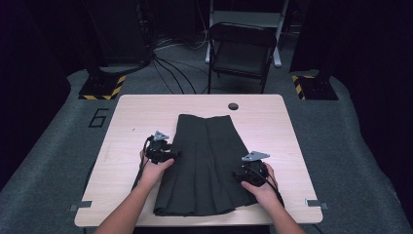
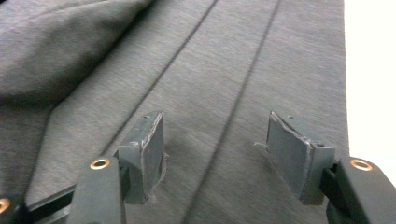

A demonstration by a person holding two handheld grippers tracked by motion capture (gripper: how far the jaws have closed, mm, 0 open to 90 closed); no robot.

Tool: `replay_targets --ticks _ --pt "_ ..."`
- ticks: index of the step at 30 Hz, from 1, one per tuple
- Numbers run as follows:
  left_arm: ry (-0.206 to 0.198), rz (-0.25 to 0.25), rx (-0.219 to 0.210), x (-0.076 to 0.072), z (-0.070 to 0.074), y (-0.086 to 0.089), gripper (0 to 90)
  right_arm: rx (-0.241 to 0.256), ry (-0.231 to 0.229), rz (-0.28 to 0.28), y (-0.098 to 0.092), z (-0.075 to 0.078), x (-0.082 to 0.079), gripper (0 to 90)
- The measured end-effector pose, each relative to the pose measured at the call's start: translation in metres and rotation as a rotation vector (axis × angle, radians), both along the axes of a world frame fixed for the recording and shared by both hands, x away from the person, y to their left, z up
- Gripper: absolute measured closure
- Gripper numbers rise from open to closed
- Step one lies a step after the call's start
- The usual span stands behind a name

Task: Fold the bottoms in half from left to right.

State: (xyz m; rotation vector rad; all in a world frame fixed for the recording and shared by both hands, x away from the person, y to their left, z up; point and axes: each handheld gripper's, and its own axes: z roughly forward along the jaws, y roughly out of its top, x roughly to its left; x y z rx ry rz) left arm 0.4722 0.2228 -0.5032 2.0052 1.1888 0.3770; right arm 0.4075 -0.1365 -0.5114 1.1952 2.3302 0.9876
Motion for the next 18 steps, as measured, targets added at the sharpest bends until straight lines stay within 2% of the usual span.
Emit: replay_targets --ticks 1,2,3,4,5,6,8,10,11,14,16,17,18 --pt "0.001 0.022 -0.014 0.001 -0.002 -0.002 38.8 -0.003 -0.004 -0.007 -0.002 0.0 0.0 36.5" --pt "-0.004 0.026 -0.006 0.002 -0.003 -0.001 38.4 -0.008 -0.006 -0.012 -0.004 0.0 0.001 36.5" --pt "0.009 0.029 -0.016 0.003 -0.003 -0.002 38.4 0.004 0.002 -0.039 -0.004 0.0 0.001 36.5" --pt "0.002 0.039 -0.02 0.005 -0.005 -0.003 38.1 -0.01 -0.002 -0.041 -0.009 -0.001 0.003 36.4" --pt "0.009 0.045 -0.01 0.005 -0.005 -0.004 38.1 -0.01 -0.002 -0.041 -0.009 -0.001 0.003 36.4" --pt "0.001 0.053 -0.002 0.006 -0.006 -0.004 37.9 0.006 0.018 -0.074 -0.009 -0.001 0.003 36.3" --pt "0.005 0.053 -0.002 0.008 -0.007 -0.003 37.5 -0.007 0.005 -0.072 -0.014 -0.001 0.005 35.9" --pt "0.002 0.08 -0.035 0.01 -0.009 -0.003 36.9 0.008 0.014 -0.109 -0.015 -0.001 0.005 36.0" --pt "-0.006 0.108 -0.045 0.011 -0.011 -0.003 36.9 -0.003 0.004 -0.12 -0.018 -0.002 0.007 36.0" --pt "-0.014 0.128 -0.053 0.012 -0.011 -0.003 36.7 -0.003 0.01 -0.129 -0.021 -0.003 0.008 36.0" --pt "-0.012 0.123 -0.057 0.013 -0.012 -0.003 36.6 0.004 0.016 -0.14 -0.021 -0.004 0.008 36.0" --pt "-0.008 0.124 -0.057 0.013 -0.013 -0.003 36.6 0.012 0.019 -0.142 -0.022 -0.004 0.008 36.0" --pt "0.015 0.12 -0.084 0.014 -0.015 -0.005 36.5 0.01 0.019 -0.15 -0.023 -0.005 0.009 36.0"
